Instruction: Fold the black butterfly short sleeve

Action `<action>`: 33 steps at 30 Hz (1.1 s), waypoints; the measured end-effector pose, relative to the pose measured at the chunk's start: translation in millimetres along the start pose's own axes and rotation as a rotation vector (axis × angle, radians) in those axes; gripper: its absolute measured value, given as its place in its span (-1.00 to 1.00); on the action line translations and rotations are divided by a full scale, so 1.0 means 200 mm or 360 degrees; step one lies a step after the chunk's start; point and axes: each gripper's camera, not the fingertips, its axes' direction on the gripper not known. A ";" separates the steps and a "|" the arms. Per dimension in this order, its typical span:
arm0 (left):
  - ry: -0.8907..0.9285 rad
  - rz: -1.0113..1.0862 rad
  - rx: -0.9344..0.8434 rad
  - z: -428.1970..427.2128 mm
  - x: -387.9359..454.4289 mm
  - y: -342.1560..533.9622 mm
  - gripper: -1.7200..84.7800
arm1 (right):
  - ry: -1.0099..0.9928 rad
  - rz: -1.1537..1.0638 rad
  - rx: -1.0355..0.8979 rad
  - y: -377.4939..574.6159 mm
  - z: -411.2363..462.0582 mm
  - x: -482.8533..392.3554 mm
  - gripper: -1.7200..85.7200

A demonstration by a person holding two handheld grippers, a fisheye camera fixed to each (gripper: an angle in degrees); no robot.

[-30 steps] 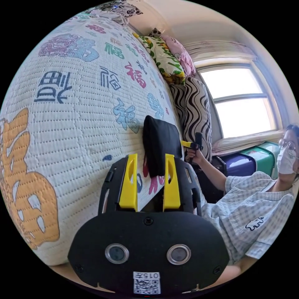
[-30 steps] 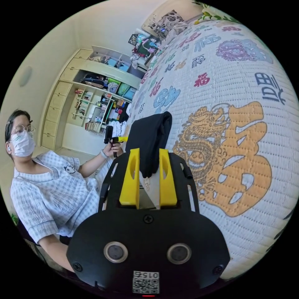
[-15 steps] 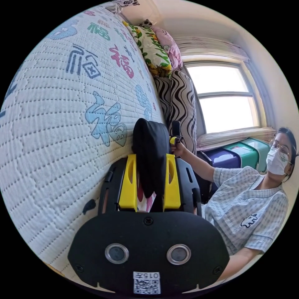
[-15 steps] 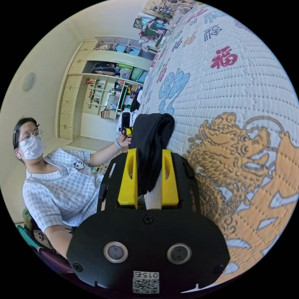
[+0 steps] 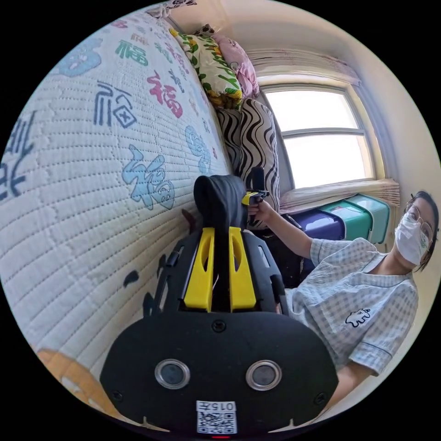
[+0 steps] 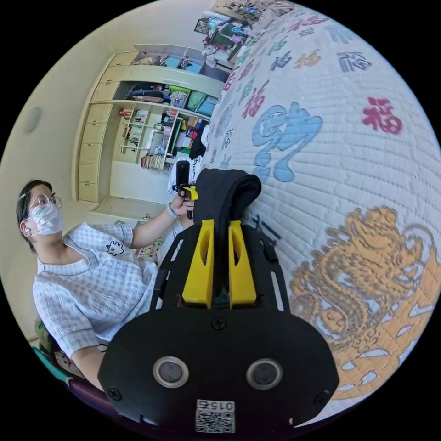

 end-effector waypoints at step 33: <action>-0.0286 -0.1114 0.2052 -1.29 0.72 1.88 -0.85 | 0.0581 -0.0734 -0.2198 -2.57 3.59 -0.72 -0.84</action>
